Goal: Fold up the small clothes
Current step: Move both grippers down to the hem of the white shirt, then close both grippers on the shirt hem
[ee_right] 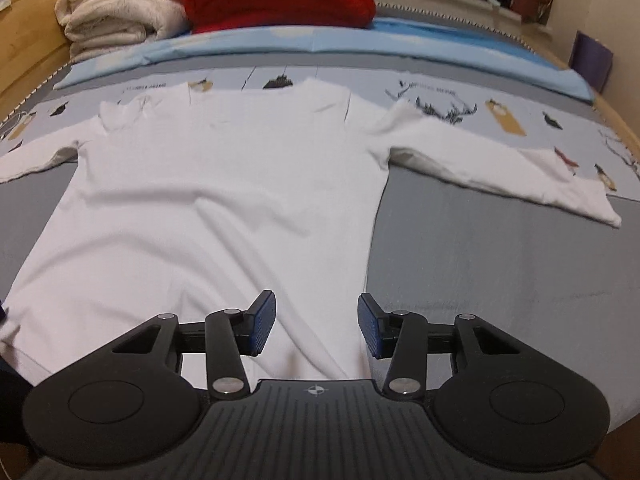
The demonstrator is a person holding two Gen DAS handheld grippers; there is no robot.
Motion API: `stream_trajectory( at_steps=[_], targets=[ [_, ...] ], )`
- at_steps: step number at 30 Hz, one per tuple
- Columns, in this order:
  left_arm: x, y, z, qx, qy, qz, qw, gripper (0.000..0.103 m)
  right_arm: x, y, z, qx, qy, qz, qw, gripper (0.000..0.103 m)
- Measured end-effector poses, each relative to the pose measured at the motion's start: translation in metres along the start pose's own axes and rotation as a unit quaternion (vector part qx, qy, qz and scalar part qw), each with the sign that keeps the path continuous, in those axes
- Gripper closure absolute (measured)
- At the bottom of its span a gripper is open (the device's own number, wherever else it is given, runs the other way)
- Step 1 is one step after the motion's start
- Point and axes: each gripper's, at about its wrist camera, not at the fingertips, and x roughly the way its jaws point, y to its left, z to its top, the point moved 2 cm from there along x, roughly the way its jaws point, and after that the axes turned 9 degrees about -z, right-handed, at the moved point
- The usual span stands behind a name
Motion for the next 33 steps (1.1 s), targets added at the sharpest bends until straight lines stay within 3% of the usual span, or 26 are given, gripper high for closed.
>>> stream_trajectory(
  at_steps=[2, 5, 6, 7, 8, 10, 15, 20, 22, 24, 25, 26, 31, 32, 33],
  targets=[
    [0.005, -0.004, -0.004, 0.034, 0.013, 0.015, 0.9992, 0.056, 0.003, -0.001, -0.003, 0.009, 0.019, 0.013, 1.000, 0.055],
    [0.003, -0.011, -0.015, 0.064, 0.010, 0.026, 0.9975, 0.060, 0.009, -0.005, -0.007, 0.009, 0.043, 0.009, 0.999, 0.054],
    [0.003, -0.012, -0.016, 0.074, 0.009, 0.032, 0.9967, 0.066, 0.010, -0.007, -0.006, 0.010, 0.048, 0.008, 0.999, 0.054],
    [0.001, -0.014, -0.018, 0.084, 0.007, 0.034, 0.9959, 0.088, 0.010, -0.008, -0.007, 0.014, 0.051, 0.008, 0.999, 0.054],
    [-0.001, -0.014, -0.021, 0.087, 0.003, 0.034, 0.9956, 0.098, 0.010, -0.010, -0.008, 0.021, 0.054, 0.010, 0.998, 0.054],
    [0.001, -0.017, -0.008, 0.083, 0.001, 0.046, 0.9955, 0.100, 0.010, -0.015, -0.009, 0.033, 0.057, 0.012, 0.998, 0.053],
    [-0.036, -0.009, -0.021, 0.036, -0.046, 0.003, 0.9983, 0.100, 0.013, -0.024, -0.011, 0.060, 0.071, 0.016, 0.996, 0.052],
    [-0.035, 0.003, -0.036, 0.011, 0.000, 0.042, 0.9991, 0.103, 0.024, -0.023, -0.021, 0.044, 0.109, 0.010, 0.993, 0.052],
    [-0.036, 0.007, -0.033, -0.006, -0.009, 0.032, 0.9994, 0.100, 0.032, -0.024, -0.026, 0.038, 0.132, 0.004, 0.990, 0.052],
    [-0.046, 0.013, -0.023, -0.037, -0.045, -0.004, 0.9983, 0.082, 0.039, -0.025, -0.033, 0.030, 0.154, -0.002, 0.988, 0.052],
    [-0.050, 0.017, -0.019, -0.057, -0.065, -0.012, 0.9962, 0.063, 0.042, -0.025, -0.036, 0.025, 0.164, -0.006, 0.986, 0.052],
    [-0.052, 0.021, -0.015, -0.080, -0.078, -0.011, 0.9936, 0.057, 0.044, -0.025, -0.039, 0.021, 0.172, -0.010, 0.985, 0.052],
    [-0.017, 0.031, -0.003, -0.152, -0.034, 0.017, 0.9876, 0.057, 0.047, -0.029, -0.051, 0.011, 0.185, -0.011, 0.983, 0.054],
    [-0.011, 0.029, -0.006, -0.147, -0.025, 0.018, 0.9887, 0.058, 0.045, -0.030, -0.052, 0.010, 0.184, -0.008, 0.983, 0.059],
    [-0.005, 0.023, -0.007, -0.135, -0.016, 0.017, 0.9906, 0.062, 0.044, -0.032, -0.053, 0.009, 0.181, -0.001, 0.983, 0.081]
  ],
)
